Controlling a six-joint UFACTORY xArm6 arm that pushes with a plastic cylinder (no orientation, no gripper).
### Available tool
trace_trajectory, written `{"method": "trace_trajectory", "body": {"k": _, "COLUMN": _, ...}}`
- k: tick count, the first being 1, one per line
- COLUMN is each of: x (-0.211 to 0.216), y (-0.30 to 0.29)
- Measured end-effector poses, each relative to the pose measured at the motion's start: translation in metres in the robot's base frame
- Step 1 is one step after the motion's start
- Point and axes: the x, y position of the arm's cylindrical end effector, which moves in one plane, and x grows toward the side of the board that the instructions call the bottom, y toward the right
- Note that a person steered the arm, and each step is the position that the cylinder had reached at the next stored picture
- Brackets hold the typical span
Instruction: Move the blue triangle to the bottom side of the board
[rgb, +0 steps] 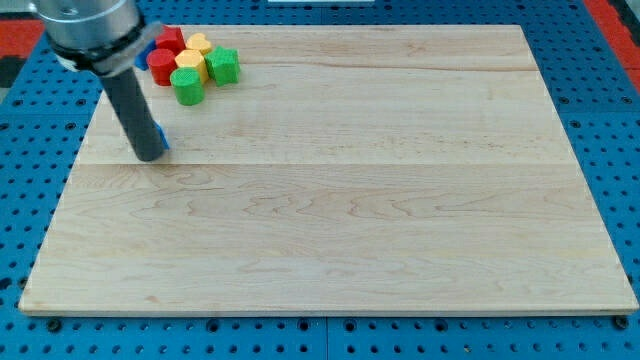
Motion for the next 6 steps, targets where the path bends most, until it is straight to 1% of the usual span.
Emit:
{"method": "trace_trajectory", "body": {"k": 1, "x": -0.024, "y": -0.056}}
{"method": "trace_trajectory", "body": {"k": 2, "x": -0.046, "y": -0.09}}
{"method": "trace_trajectory", "body": {"k": 3, "x": -0.047, "y": -0.016}}
{"method": "trace_trajectory", "body": {"k": 4, "x": -0.026, "y": 0.044}}
{"method": "trace_trajectory", "body": {"k": 5, "x": -0.001, "y": 0.088}}
{"method": "trace_trajectory", "body": {"k": 6, "x": 0.03, "y": 0.102}}
